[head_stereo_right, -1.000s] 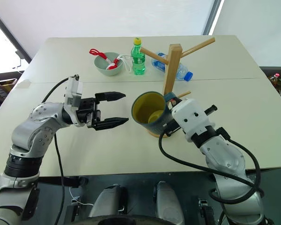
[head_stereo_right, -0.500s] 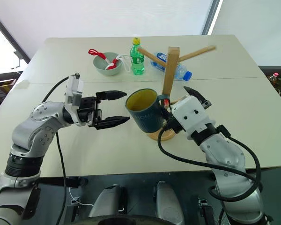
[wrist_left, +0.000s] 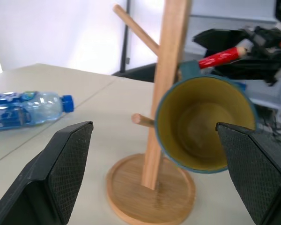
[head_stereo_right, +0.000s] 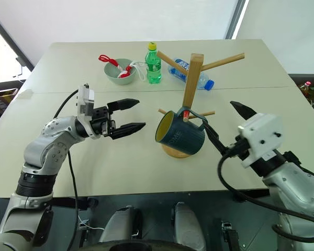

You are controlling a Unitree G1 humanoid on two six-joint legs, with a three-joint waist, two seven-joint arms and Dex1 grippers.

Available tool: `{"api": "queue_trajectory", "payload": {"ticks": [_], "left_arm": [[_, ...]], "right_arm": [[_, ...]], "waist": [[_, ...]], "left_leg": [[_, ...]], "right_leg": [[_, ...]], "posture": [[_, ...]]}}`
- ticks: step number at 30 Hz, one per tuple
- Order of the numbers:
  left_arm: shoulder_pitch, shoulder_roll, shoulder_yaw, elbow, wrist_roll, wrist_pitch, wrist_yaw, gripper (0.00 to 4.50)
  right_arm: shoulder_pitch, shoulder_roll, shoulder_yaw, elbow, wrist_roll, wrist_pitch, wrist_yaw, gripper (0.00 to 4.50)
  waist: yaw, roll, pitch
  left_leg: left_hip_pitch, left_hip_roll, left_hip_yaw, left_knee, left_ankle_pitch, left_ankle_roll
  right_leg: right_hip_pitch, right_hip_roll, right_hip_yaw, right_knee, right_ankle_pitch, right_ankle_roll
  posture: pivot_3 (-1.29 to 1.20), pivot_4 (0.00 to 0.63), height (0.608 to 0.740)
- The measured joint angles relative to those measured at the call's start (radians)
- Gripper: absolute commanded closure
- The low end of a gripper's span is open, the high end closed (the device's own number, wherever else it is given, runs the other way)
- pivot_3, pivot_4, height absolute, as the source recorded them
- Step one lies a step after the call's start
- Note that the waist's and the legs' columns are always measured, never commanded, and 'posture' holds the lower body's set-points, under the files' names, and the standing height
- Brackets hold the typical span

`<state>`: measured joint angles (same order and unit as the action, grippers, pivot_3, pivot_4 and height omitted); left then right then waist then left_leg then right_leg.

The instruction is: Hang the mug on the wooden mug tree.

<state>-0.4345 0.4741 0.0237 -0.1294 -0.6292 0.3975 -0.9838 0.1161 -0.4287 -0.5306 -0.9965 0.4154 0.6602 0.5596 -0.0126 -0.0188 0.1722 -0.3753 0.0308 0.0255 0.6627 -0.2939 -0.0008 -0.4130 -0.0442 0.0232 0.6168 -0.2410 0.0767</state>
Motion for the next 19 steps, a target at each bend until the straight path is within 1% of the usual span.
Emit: {"api": "queue_trajectory", "payload": {"ticks": [2,4,6,9,12,16,19], "left_arm": [[0.018,-0.011,0.026,0.033,0.013,-0.019,0.04,0.0],[0.046,-0.029,0.05,0.074,0.042,-0.042,0.097,0.0],[0.075,-0.041,0.071,0.119,0.08,-0.066,0.151,0.0],[0.115,-0.063,0.08,0.167,0.141,-0.118,0.222,0.0],[0.136,-0.083,0.083,0.196,0.193,-0.16,0.285,0.0],[0.216,-0.108,0.094,0.199,0.239,-0.204,0.369,0.0],[0.266,-0.11,0.11,0.198,0.258,-0.214,0.404,0.0]], "right_arm": [[0.04,0.037,-0.068,0.008,0.092,-0.002,-0.008,0.44],[0.111,0.063,-0.104,0.048,0.139,-0.02,-0.006,0.44],[0.166,0.078,-0.106,0.115,0.134,-0.05,-0.008,0.44],[0.183,0.107,-0.085,0.236,0.085,-0.147,-0.026,0.44],[0.153,0.121,-0.04,0.348,0.044,-0.239,-0.044,0.44],[0.049,0.137,0.052,0.608,-0.032,-0.403,-0.04,0.44],[0.026,0.14,0.108,0.738,-0.056,-0.468,-0.024,0.44]], "waist": [[0.001,0.0,0.0],[0.002,0.0,0.0],[0.001,0.0,0.0],[-0.001,0.0,0.0],[-0.001,0.0,0.0],[-0.007,0.0,0.0],[0.003,0.0,0.0]], "left_leg": [[0.0,0.0,0.0,0.0,0.0,0.0],[0.0,0.001,0.0,0.0,0.0,0.0],[0.0,0.001,0.0,0.0,0.0,0.0],[0.001,0.0,0.002,0.0,0.0,0.0],[0.001,0.001,0.002,0.0,0.0,0.0],[0.001,0.001,0.002,-0.001,0.0,0.0],[-0.001,0.001,0.001,-0.002,0.0,0.0]], "right_leg": [[0.0,0.0,0.0,0.0,0.0,0.0],[0.001,-0.001,0.0,-0.001,0.0,0.0],[0.0,-0.002,0.0,-0.001,0.0,0.0],[0.001,-0.003,0.001,-0.001,0.0,0.0],[0.0,-0.003,0.001,-0.001,0.0,0.0],[0.0,-0.003,0.001,-0.001,0.0,0.0],[-0.002,-0.003,0.001,0.0,0.0,0.0]], "posture": [[0.0,0.15,0.74],[0.0,0.15,0.74],[0.0,0.15,0.74],[0.0,0.15,0.74],[0.0,0.15,0.74],[0.0,0.15,0.74],[0.0,0.15,0.74]]}}
